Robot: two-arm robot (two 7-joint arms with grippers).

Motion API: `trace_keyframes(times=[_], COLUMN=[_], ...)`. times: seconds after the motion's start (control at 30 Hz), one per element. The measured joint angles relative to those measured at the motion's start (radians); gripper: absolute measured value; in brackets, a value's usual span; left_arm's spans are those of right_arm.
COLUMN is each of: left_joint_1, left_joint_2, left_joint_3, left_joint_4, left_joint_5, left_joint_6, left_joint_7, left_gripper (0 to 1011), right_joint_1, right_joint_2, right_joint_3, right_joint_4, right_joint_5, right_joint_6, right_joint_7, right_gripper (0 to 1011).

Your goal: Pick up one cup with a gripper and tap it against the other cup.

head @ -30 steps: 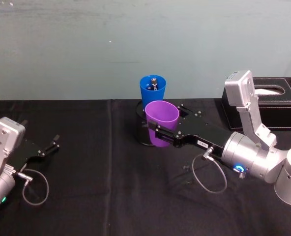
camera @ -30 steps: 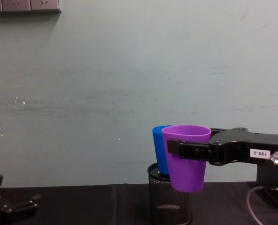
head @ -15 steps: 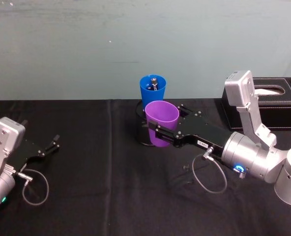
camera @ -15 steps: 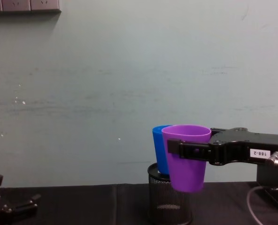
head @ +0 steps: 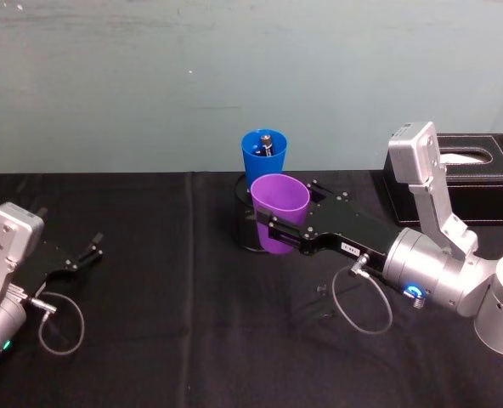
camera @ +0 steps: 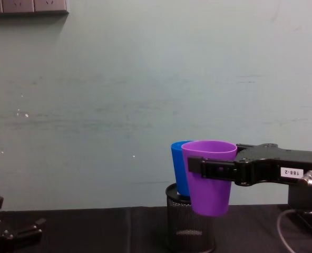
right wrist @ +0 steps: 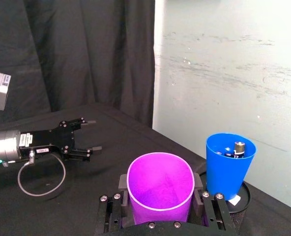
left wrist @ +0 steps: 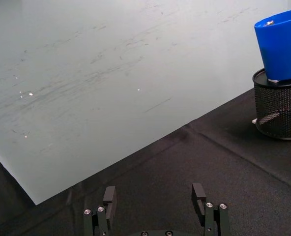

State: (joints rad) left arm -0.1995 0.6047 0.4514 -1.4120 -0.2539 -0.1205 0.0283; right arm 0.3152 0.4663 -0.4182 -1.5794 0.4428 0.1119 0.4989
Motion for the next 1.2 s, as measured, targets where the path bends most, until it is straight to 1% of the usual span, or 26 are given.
trace_keyframes(times=[0.9, 0.93, 1.03, 1.07, 1.2], left_joint_1=[0.000, 0.000, 0.000, 0.000, 0.000], left_joint_2=[0.000, 0.000, 0.000, 0.000, 0.000], left_joint_3=[0.000, 0.000, 0.000, 0.000, 0.000], left_joint_4=[0.000, 0.000, 0.000, 0.000, 0.000], left_joint_5=[0.000, 0.000, 0.000, 0.000, 0.000], left_joint_6=[0.000, 0.000, 0.000, 0.000, 0.000], left_joint_7=[0.000, 0.000, 0.000, 0.000, 0.000], left_gripper=[1000, 1000, 1000, 1000, 1000], right_joint_1=[0.000, 0.001, 0.001, 0.001, -0.014], right_joint_2=[0.000, 0.001, 0.001, 0.001, -0.008], right_joint_3=[0.000, -0.001, -0.008, -0.008, -0.022], right_joint_4=[0.000, 0.000, 0.000, 0.000, 0.015], right_joint_5=[0.000, 0.002, 0.026, 0.026, 0.046], right_joint_6=[0.000, 0.000, -0.003, -0.003, -0.018], right_joint_7=[0.000, 0.000, 0.015, 0.015, 0.019], right_gripper=[731, 731, 731, 731, 731])
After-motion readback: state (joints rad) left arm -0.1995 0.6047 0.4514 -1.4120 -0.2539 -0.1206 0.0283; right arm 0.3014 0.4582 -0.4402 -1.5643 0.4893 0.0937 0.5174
